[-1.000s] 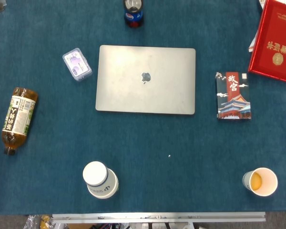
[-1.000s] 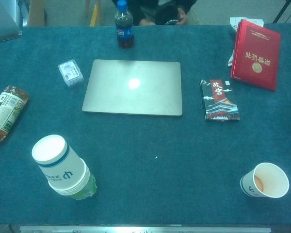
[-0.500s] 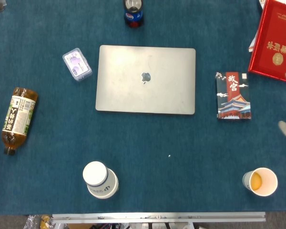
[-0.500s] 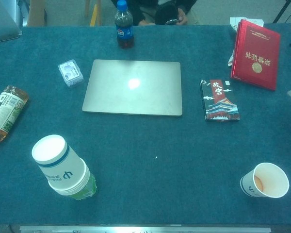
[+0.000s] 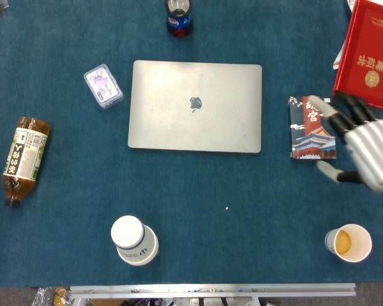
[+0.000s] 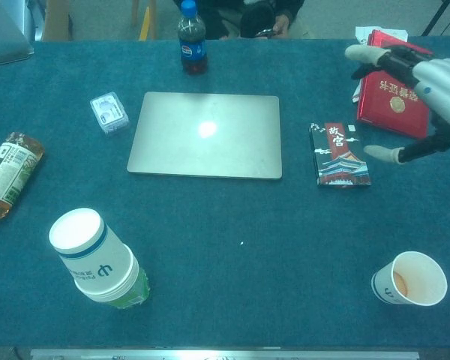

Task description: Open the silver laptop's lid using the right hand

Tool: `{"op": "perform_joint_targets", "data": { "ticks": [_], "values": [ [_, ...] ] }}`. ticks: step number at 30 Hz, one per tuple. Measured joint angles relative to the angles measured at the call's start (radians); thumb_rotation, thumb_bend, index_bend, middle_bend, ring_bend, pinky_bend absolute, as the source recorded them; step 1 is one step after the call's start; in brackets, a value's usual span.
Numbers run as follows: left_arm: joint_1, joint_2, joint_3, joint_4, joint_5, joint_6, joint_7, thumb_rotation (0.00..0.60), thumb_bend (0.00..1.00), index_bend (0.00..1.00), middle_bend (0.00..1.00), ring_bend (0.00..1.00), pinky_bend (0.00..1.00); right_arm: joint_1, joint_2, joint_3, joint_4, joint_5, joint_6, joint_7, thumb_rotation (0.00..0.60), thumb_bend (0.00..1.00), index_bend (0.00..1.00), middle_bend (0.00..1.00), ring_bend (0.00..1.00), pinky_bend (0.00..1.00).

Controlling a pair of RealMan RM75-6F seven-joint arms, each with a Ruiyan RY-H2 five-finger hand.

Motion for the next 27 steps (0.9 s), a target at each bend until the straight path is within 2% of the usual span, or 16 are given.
{"op": "perform_joint_targets", "data": {
  "ticks": [5,9,12,22,27],
  "values": [
    [0.001,0.008,0.001,-0.007,0.007,0.008,0.002,0.6,0.42,0.2,0.14,0.06,0.06,0.082,-0.074,0.035,0.004,0.107,-0.081,-0.087,0.6,0.15,0.09,0.23,0.07,0.12],
    [0.006,0.011,0.003,-0.01,0.009,0.014,-0.001,0.6,0.42,0.2,0.14,0.06,0.06,0.143,-0.136,0.062,0.02,0.18,-0.119,-0.144,0.6,0.08,0.09,0.23,0.07,0.12],
    [0.008,0.012,0.005,-0.011,0.012,0.017,-0.001,0.6,0.42,0.2,0.14,0.06,0.06,0.185,-0.185,0.08,0.045,0.238,-0.14,-0.184,0.6,0.06,0.09,0.22,0.06,0.12],
    [0.009,0.015,0.007,-0.004,0.022,0.022,-0.011,0.6,0.42,0.2,0.14,0.06,0.06,0.331,-0.386,0.122,0.193,0.416,-0.175,-0.327,0.6,0.08,0.09,0.19,0.04,0.1],
    [0.01,0.015,0.008,0.005,0.024,0.024,-0.019,0.6,0.42,0.2,0.14,0.06,0.06,0.391,-0.472,0.129,0.269,0.47,-0.177,-0.378,0.6,0.1,0.09,0.18,0.03,0.09]
  ]
}}
